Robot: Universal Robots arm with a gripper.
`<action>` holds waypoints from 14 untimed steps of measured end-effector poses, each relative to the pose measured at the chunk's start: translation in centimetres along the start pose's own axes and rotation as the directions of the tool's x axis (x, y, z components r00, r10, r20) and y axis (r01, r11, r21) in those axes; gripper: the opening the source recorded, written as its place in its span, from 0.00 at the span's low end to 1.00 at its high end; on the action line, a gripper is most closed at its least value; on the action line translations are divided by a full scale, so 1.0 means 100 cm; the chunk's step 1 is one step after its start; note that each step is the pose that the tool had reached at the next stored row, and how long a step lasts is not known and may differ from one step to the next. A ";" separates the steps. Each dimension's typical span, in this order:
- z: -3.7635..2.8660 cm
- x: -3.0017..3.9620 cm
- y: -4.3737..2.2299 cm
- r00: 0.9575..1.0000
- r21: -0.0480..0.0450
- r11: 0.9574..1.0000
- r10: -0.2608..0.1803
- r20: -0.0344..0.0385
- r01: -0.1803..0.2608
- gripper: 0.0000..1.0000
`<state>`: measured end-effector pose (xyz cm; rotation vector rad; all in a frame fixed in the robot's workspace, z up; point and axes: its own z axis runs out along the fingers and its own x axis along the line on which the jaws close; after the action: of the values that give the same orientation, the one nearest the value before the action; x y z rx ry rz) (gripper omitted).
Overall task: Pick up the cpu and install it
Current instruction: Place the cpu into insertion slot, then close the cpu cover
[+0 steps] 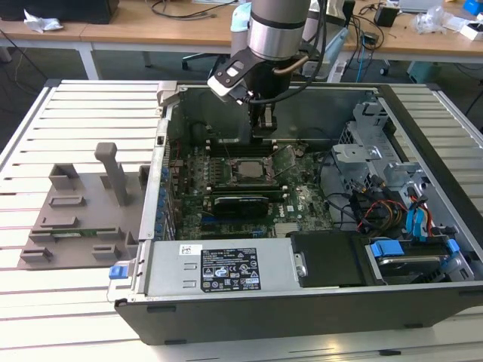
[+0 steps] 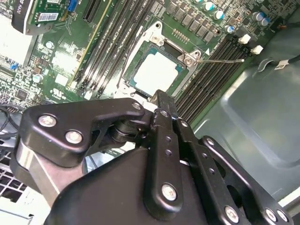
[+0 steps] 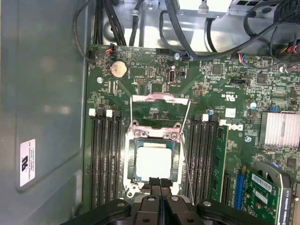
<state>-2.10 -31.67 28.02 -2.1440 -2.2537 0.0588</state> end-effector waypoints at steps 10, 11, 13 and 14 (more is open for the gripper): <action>-0.0003 0.0000 0.0000 1.000 0.000 1.000 0.000 0.000 0.000 0.11; -0.0003 0.0000 0.0000 1.000 0.000 1.000 0.000 0.000 0.000 0.11; -0.0005 -0.0001 0.0016 1.000 0.000 1.000 0.000 0.000 0.000 0.11; -0.0008 -0.0005 0.0096 1.000 0.001 1.000 0.000 0.000 0.000 0.11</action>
<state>-1.13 -31.68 28.05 -2.1437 -2.2538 0.0599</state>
